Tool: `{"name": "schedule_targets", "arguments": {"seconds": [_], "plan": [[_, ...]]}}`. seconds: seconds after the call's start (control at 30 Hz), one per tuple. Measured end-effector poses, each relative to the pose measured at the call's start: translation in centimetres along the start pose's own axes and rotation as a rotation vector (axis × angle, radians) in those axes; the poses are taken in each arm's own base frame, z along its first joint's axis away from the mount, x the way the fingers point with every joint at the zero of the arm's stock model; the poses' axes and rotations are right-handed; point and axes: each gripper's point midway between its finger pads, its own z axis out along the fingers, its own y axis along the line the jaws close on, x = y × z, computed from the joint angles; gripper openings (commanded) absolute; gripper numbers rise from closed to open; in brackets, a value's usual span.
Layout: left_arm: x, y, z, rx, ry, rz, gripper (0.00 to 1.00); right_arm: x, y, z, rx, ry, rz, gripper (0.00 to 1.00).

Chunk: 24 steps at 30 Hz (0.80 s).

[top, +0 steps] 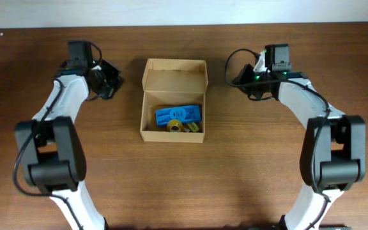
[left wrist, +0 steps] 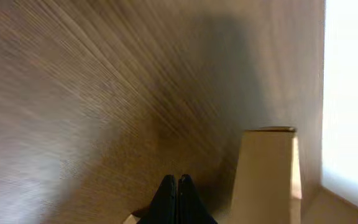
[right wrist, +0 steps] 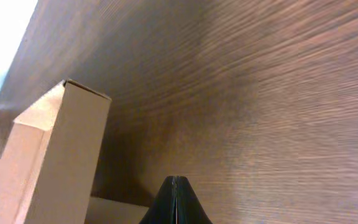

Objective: Pack container
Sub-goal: 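Grip the lid with both grippers and fold it forward over the box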

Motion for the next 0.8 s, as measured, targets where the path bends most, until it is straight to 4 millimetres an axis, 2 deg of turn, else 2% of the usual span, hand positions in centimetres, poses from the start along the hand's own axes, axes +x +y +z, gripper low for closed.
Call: {"name": "schedule_targets", "arguments": {"seconds": [0.1,0.23,0.33,0.4,0.5,0.6,0.73,0.8], "plan": [[1.3,0.4,2.2,0.041,0.106,-0.044,0.02,1.0,0.8,1.7,-0.04,0.04,0.034,0.03],[3.4,1.2,4.3,0.055,0.225,-0.084,0.02,4.2,3.2,5.5,-0.097,0.11,0.014,0.03],[4.2,0.4,4.7,0.077,0.245,-0.062,0.02,5.1,4.7,6.8,-0.145,0.12,-0.007,0.03],[5.1,-1.1,5.1,0.115,0.254,-0.02,0.02,6.0,5.6,7.5,-0.167,0.136,-0.015,0.04],[4.8,-2.3,5.2,0.163,0.235,0.019,0.02,4.9,7.0,7.4,-0.225,0.091,-0.057,0.03],[3.8,-3.8,4.7,0.249,0.224,0.081,0.02,4.6,7.8,7.3,-0.27,0.069,-0.185,0.03],[2.0,-3.2,3.2,0.314,0.218,0.182,0.02,5.0,8.2,7.1,-0.306,0.056,-0.422,0.03],[1.6,-3.2,2.8,0.34,0.207,0.255,0.02,4.4,9.3,6.8,-0.348,0.01,-0.524,0.04]]}}
